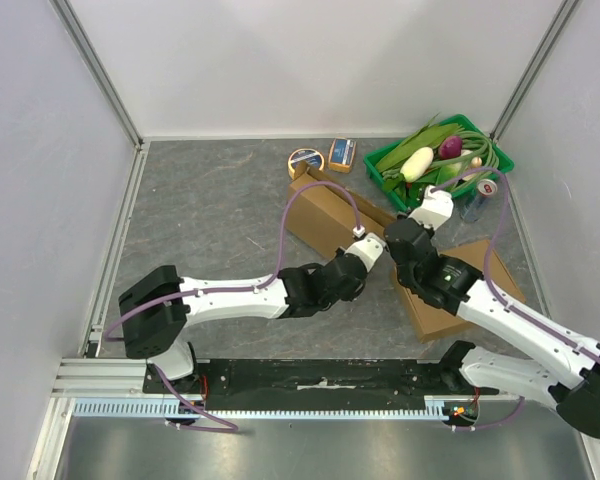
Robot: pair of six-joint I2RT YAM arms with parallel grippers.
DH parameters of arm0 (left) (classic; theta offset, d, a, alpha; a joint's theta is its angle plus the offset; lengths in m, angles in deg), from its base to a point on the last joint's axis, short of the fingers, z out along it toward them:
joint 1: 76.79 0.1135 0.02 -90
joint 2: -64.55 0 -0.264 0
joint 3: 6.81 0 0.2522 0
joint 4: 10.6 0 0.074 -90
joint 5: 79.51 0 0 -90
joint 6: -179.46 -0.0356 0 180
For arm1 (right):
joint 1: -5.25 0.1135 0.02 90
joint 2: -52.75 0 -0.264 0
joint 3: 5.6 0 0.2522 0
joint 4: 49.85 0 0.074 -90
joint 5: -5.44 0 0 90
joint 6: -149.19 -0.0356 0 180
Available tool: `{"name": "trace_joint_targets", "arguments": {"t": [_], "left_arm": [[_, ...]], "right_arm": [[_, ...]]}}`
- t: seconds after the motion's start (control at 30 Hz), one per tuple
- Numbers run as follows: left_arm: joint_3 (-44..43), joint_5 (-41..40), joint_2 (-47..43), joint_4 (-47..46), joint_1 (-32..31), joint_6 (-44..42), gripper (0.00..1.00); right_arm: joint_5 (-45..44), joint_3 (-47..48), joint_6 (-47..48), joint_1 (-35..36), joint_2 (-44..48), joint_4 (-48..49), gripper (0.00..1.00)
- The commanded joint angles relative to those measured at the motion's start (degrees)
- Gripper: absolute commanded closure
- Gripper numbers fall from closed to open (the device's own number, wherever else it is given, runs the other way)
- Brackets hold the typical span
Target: Fold the paper box
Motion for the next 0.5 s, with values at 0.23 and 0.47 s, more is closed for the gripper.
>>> {"name": "trace_joint_targets", "arguments": {"t": [0.23, 0.47], "left_arm": [[7.8, 6.8, -6.3, -21.1, 7.9, 10.5, 0.84], [9.0, 7.5, -7.4, -22.0, 8.6, 9.6, 0.82]], "right_arm": [[20.9, 7.5, -1.5, 13.5, -10.8, -3.4, 1.0], [17.0, 10.5, -0.8, 13.4, -10.7, -7.0, 0.78]]}}
